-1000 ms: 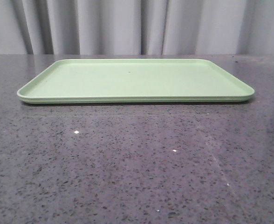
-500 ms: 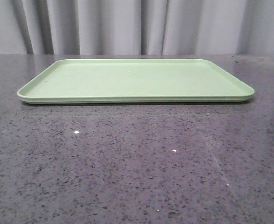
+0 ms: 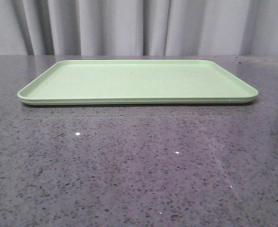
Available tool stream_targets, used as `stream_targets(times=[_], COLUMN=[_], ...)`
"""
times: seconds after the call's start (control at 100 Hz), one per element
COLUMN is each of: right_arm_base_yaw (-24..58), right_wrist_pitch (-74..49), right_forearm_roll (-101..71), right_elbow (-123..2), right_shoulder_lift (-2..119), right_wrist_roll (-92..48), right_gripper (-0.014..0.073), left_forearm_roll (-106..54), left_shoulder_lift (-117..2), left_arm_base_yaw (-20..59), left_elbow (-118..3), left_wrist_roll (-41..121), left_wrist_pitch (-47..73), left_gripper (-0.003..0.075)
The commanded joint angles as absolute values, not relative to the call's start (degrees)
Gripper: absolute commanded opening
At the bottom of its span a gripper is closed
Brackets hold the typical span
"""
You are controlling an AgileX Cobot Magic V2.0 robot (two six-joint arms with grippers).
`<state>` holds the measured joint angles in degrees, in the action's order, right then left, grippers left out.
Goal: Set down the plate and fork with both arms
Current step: 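Carry the white plate with the left gripper over the green tray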
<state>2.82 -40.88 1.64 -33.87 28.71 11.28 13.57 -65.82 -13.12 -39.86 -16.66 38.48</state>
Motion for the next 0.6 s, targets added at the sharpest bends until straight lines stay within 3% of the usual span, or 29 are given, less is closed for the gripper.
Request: stream_targets(times=[0.0, 0.59], right_arm_base_yaw=[2.6, 2.6], right_wrist_pitch=[-37.3, -37.7], right_forearm_roll=[2.0, 2.0], right_elbow=[-35.9, -35.9], right_shoulder_lift=[29.4, 29.4], right_wrist_roll=[11.0, 11.0], right_gripper=[0.0474, 0.0474], left_forearm_roll=[14.4, 11.3], left_shoulder_lift=[-65.2, -62.4], left_arm_base_yaw=[-13.4, -13.4], left_elbow=[-41.2, -41.2], left_wrist_roll=[-16.7, -16.7], left_wrist_pitch=[37.4, 36.4], left_gripper=[-0.0020, -0.0020])
